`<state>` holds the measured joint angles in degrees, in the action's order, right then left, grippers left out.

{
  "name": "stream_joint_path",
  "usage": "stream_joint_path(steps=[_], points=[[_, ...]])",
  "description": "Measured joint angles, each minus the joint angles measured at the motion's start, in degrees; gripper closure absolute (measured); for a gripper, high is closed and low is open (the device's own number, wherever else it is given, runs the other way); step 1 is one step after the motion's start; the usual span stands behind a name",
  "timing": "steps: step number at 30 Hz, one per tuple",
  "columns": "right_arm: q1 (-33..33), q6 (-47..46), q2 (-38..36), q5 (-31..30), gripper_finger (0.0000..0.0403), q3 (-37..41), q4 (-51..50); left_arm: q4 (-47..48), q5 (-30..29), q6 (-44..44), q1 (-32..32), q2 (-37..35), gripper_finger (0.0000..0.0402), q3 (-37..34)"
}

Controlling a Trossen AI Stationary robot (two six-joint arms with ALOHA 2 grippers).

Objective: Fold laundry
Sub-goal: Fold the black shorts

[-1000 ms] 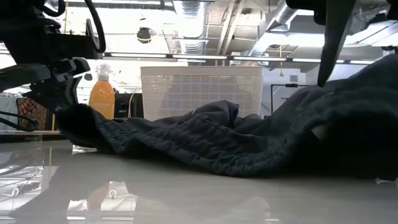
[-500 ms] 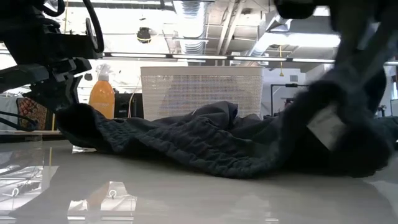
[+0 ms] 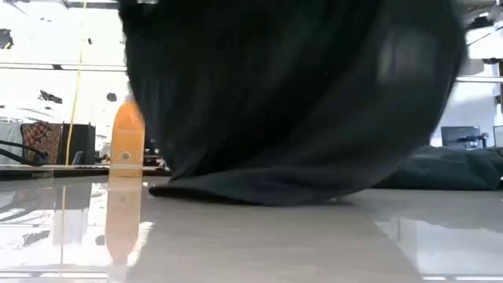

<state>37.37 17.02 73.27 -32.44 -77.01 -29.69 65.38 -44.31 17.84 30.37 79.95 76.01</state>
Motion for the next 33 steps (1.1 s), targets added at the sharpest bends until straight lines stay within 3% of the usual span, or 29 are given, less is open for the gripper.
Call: stream_joint_path(steps=[4, 7, 10, 15, 20, 27, 30, 33], points=[[-1.9, 8.9, -10.0, -6.4, 0.0379, 0.0, 11.7, 3.8, -7.3, -11.4, -1.4, -0.7, 0.0401, 17.4], [-4.5, 2.9, -14.8, -5.7, 0.0379, -0.2, 19.1, 3.6, -5.8, -15.7, -3.1, -0.7, 0.0401, 28.5], [-5.7, -3.8, -17.5, -4.3, 0.0379, -0.2, 16.3, 3.7, -2.4, -16.8, -3.9, -0.7, 0.0401, 34.5], [-5.5, -11.0, -18.4, -8.4, 0.0379, -0.2, 7.1, 7.9, -0.5, -15.4, -3.8, -0.4, 0.0401, 36.7], [-5.4, -11.4, -16.7, -8.4, 0.0379, 0.0, 5.9, 9.8, 0.8, -16.1, -3.9, 0.3, 0.0401, 36.3], [-3.6, -0.8, -15.9, -8.4, 0.0379, 0.0, 14.4, 7.1, -2.1, -24.4, -5.1, 0.8, 0.0401, 36.2], [-4.7, 5.7, -15.8, -10.0, 0.0379, 0.0, 18.3, 6.5, -5.0, -27.9, -8.0, 0.8, 0.0401, 36.2], [-7.6, 7.3, -15.9, -10.8, 0.0379, 0.0, 20.3, 5.6, -2.9, -30.3, -13.0, 0.8, 0.0401, 36.2]])
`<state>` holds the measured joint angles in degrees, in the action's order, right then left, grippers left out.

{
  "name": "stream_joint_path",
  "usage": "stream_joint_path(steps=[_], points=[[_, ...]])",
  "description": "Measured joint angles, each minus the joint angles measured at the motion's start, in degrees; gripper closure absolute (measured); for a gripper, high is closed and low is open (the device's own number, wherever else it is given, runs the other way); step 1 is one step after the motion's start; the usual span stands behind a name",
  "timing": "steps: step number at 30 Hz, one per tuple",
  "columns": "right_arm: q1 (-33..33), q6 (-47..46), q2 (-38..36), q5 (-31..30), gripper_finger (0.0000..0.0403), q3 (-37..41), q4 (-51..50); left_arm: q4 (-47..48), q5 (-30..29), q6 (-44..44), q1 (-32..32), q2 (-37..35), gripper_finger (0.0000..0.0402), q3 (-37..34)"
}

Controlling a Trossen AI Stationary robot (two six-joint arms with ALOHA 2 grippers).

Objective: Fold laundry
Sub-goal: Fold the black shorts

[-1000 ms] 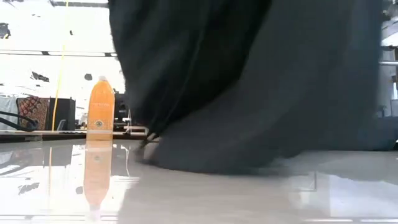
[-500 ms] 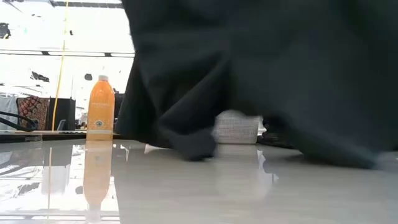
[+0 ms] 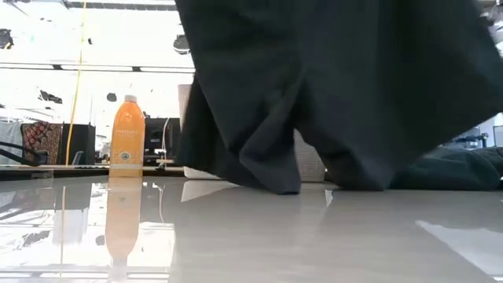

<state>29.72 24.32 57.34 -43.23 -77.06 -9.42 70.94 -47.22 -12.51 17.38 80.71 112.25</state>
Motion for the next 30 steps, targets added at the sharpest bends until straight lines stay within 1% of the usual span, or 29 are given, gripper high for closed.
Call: stream_joint_path(steps=[2, 4, 6, 8, 10, 14, 15, 17, 19, 21, 24, 26, 27, 28, 30], points=[[-2.7, -0.1, 0.1, 0.2, 0.0379, 0.0, -0.7, 0.0, 4.2, -1.6, -3.9, 0.0, 0.0401, 0.0], [-5.3, -0.3, 0.1, 0.8, 0.0378, 0.0, -1.7, -0.7, 7.2, -3.0, -7.7, 0.0, 0.0401, 0.0], [-7.4, -0.2, 0.1, 1.3, 0.0378, 0.0, -1.8, -2.9, 8.7, -5.5, -11.2, 0.0, 0.0401, 0.0], [-9.4, 2.0, 0.1, 3.1, 0.0378, 0.0, -0.4, -7.6, 9.9, -9.2, -14.1, 0.0, 0.0401, 0.0], [-10.9, 7.4, 0.1, 6.6, 0.0378, 0.0, 3.0, -13.6, 12.4, -13.1, -16.7, 0.0, 0.0401, 0.3], [-11.8, 22.4, -0.2, 14.3, 0.0378, 0.0, 8.8, -25.8, 19.8, -17.4, -20.9, 0.0, 0.0401, 1.0], [-11.6, 24.9, -0.4, 15.4, 0.0378, 0.0, 9.1, -27.6, 21.2, -17.8, -21.6, 0.0, 0.0401, 1.0], [-10.6, 26.3, -1.1, 16.6, 0.0378, 0.0, 8.0, -29.3, 24.0, -17.2, -22.4, 0.0, 0.0401, 1.0], [-8.8, 23.5, -1.8, 17.1, 0.0378, 0.0, 3.8, -28.4, 28.0, -14.4, -22.3, 0.0, 0.0401, 1.0], [-6.2, 17.5, -2.5, 19.6, 0.0378, 0.0, -3.8, -23.0, 33.3, -9.6, -21.0, -0.2, 0.0401, 1.0], [-1.5, 2.6, -2.3, 25.9, 0.0378, 0.3, -16.4, -6.7, 42.6, -0.5, -17.9, -0.2, 0.0401, 0.7], [1.8, -6.4, -1.0, 29.4, 0.0378, 2.4, -20.1, 3.2, 46.4, 6.1, -14.4, -0.3, 0.0401, -2.8], [3.6, -9.7, -0.1, 29.8, 0.0378, 4.0, -20.5, 6.4, 46.5, 9.5, -12.1, -0.4, 0.0401, -5.6], [5.4, -12.4, 1.0, 29.9, 0.0378, 5.6, -20.4, 7.9, 45.4, 13.1, -9.5, -0.4, 0.0401, -9.2], [8.9, -15.8, 3.9, 29.9, 0.0378, 8.6, -17.5, 5.9, 41.6, 21.5, -3.5, -1.0, 0.0401, -18.0]])
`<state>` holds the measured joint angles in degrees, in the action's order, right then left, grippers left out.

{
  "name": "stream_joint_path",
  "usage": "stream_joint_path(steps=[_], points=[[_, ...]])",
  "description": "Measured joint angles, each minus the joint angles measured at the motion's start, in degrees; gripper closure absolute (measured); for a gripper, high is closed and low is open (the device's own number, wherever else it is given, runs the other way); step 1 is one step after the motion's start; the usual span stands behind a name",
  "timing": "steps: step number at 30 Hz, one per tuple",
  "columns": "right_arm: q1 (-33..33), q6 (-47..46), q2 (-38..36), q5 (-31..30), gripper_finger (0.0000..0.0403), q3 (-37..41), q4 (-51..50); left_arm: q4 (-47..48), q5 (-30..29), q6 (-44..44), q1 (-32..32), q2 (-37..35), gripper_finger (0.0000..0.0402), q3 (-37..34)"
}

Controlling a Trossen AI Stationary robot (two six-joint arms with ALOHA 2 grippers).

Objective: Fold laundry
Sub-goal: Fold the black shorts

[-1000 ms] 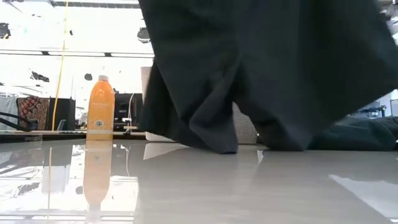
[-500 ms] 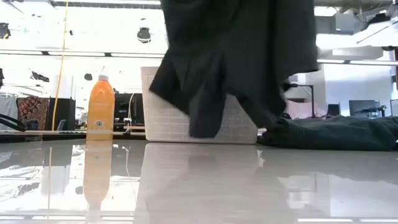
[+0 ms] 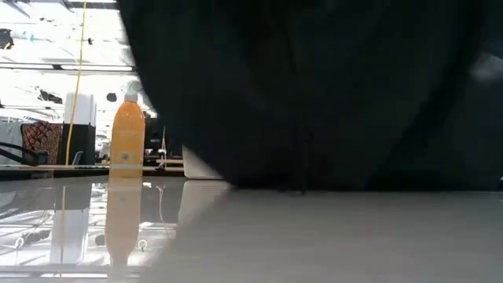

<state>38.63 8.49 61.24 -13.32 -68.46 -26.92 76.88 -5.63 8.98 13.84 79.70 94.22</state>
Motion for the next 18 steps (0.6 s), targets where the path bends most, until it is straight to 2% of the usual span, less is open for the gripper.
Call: stream_joint_path(steps=[4, 7, 12, 15, 18], points=[[3.5, 0.3, 8.3, -2.9, 0.0378, 4.5, 10.9, -15.9, -4.3, 12.0, 10.8, -0.5, 0.0401, -18.4], [3.5, 3.5, 15.1, -4.3, 0.0378, 5.0, 15.7, -28.5, -7.3, 20.8, 17.5, 0.6, 0.0401, -29.4], [-2.2, 10.2, 20.4, -3.3, 0.0378, 5.1, 23.0, -32.1, -14.2, 39.9, 26.5, 0.6, 0.0401, -38.0], [-9.1, 12.7, 22.6, 3.6, 0.0378, 5.0, 27.9, -32.6, -17.3, 48.0, 30.7, 0.6, 0.0401, -39.4], [-16.6, 14.4, 26.9, 15.1, 0.0378, 5.0, 35.8, -32.8, -20.7, 53.1, 33.9, 0.6, 0.0401, -40.0]])
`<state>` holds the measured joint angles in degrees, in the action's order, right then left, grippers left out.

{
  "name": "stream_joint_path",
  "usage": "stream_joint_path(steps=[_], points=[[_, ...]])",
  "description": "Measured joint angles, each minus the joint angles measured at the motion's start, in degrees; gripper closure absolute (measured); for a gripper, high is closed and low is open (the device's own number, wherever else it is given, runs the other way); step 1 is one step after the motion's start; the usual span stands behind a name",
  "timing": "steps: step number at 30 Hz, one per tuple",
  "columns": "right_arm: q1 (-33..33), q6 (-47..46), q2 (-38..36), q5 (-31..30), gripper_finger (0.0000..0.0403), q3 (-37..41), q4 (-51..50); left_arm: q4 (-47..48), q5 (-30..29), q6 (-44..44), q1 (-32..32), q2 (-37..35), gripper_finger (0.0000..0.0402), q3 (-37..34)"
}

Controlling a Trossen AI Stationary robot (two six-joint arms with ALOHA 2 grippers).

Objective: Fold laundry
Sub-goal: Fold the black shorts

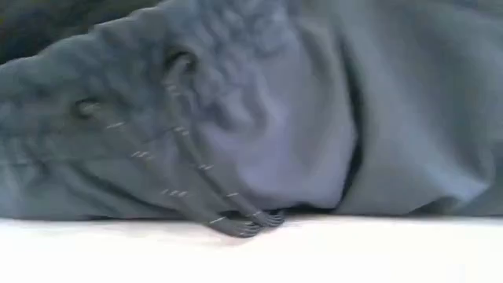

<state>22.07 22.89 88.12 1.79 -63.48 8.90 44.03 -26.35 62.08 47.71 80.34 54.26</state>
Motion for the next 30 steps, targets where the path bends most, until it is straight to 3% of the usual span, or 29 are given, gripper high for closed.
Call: stream_joint_path(steps=[4, 8, 14, 20, 25, 30], points=[[-7.8, 0.1, 10.4, 15.2, 0.0378, -2.7, 12.2, 1.1, -2.4, 5.1, 3.1, 0.3, 0.0401, 0.0], [-11.2, 0.2, 21.9, 20.8, 0.0378, -11.9, 13.9, 3.9, -2.7, 10.0, 4.6, 0.3, 0.0401, 0.0], [-12.5, 0.1, 35.8, 21.0, 0.0377, -28.3, 10.4, 7.5, -1.0, 12.1, 5.4, 0.3, 0.0401, -0.1], [-12.9, -2.5, 45.1, 18.4, 0.0377, -41.5, -0.3, 18.1, 8.9, 12.2, 5.3, 0.3, 0.0371, 2.2], [-13.0, -4.0, 49.4, 15.8, 0.0377, -47.0, -4.4, 27.4, 12.2, 12.5, 5.4, 0.3, 0.0327, 6.8], [-13.2, -4.6, 50.9, 14.5, 0.0377, -48.4, -4.7, 29.0, 7.9, 8.6, 5.8, 0.3, 0.0303, 13.5]])
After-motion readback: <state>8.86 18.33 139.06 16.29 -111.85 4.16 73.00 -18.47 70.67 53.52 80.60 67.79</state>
